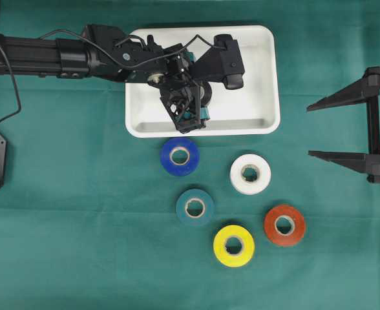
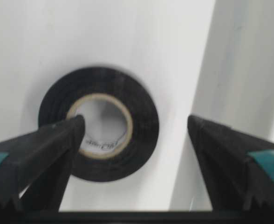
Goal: Pick up the tape from a random location and place it into the white case.
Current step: 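Lower the roll into the tray and open the left gripper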
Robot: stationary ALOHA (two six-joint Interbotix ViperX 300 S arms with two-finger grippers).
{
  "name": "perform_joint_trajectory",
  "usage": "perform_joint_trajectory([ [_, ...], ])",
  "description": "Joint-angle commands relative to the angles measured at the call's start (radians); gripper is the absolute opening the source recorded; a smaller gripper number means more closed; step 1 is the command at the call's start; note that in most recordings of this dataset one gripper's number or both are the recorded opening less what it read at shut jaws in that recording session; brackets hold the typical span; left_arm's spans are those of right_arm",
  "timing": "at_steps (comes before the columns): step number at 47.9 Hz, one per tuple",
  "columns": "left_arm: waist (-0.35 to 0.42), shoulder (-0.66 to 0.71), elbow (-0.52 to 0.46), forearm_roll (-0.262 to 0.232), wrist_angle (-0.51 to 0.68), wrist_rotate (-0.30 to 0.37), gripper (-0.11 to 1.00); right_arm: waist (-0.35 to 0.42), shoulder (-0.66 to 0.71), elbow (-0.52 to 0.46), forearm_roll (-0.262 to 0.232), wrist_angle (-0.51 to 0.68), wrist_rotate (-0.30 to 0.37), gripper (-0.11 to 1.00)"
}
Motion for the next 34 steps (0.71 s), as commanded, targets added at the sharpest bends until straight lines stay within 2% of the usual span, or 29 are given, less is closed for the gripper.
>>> perform_joint_trajectory([
  [1, 0.003, -0.043, -0.008, 0.002, -0.003, 0.002, 0.98, -0.002, 0.005, -0.026, 0.0, -0.005, 0.002, 0.92],
  [21, 0.003, -0.156, -0.017, 0.003, 0.057, 0.002, 0.98, 0.0, 0.005, -0.029, 0.002, -0.005, 0.003, 0.92],
  [34, 0.003, -0.255, -0.063, 0.014, 0.163, 0.009, 0.98, -0.002, 0.005, -0.029, 0.002, -0.003, 0.003, 0.92],
])
